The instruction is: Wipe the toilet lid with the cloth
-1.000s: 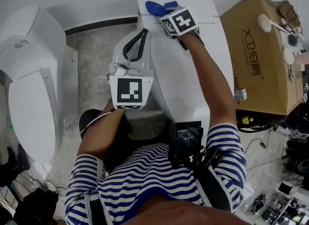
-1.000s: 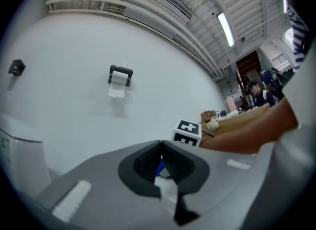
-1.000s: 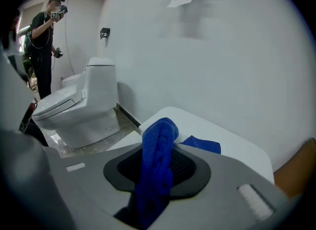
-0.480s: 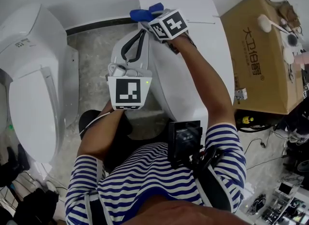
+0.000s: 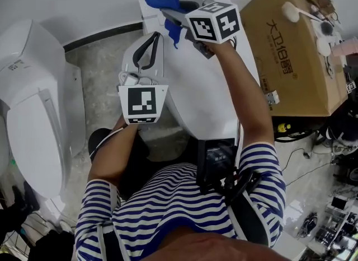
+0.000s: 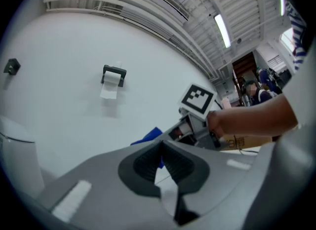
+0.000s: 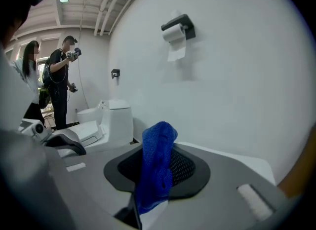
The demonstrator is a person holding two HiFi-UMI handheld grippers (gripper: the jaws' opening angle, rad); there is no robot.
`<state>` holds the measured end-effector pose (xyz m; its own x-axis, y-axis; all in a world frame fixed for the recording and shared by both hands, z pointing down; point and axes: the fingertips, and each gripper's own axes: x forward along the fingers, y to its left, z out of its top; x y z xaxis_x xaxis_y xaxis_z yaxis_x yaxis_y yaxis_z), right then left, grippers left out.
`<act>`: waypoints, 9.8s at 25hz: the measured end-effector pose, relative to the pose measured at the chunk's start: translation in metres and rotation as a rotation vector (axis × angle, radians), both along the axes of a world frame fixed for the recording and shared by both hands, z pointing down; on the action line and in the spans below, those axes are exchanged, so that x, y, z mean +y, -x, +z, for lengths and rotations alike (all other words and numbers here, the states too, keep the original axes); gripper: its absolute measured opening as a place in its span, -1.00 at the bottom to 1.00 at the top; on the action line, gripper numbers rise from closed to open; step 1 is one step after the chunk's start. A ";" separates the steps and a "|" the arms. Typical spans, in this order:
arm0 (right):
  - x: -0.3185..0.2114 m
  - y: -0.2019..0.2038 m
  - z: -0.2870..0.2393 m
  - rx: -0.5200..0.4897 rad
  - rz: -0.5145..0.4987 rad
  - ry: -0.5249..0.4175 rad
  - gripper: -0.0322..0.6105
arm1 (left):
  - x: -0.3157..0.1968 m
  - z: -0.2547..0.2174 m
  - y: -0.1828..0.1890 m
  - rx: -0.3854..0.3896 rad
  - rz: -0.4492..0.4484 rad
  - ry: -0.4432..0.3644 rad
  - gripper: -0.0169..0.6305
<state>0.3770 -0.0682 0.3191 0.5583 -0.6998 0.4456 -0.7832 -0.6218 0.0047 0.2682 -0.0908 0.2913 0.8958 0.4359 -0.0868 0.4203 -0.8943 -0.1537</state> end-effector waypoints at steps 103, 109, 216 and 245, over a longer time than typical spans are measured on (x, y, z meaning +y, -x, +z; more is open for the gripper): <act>0.347 0.022 0.038 -0.002 0.545 0.324 -0.53 | 0.076 0.012 0.024 -0.016 0.064 -0.049 -0.94; 0.342 0.021 0.096 -0.086 0.494 0.384 -0.53 | 0.088 0.016 0.022 -0.023 0.065 -0.061 -0.94; 0.206 0.197 0.129 -0.111 0.293 0.212 -0.53 | 0.068 0.012 0.192 -0.062 0.058 -0.067 -0.94; 0.006 0.296 0.124 -0.061 -0.064 0.196 -0.53 | 0.034 0.004 0.200 -0.035 0.066 -0.006 -0.94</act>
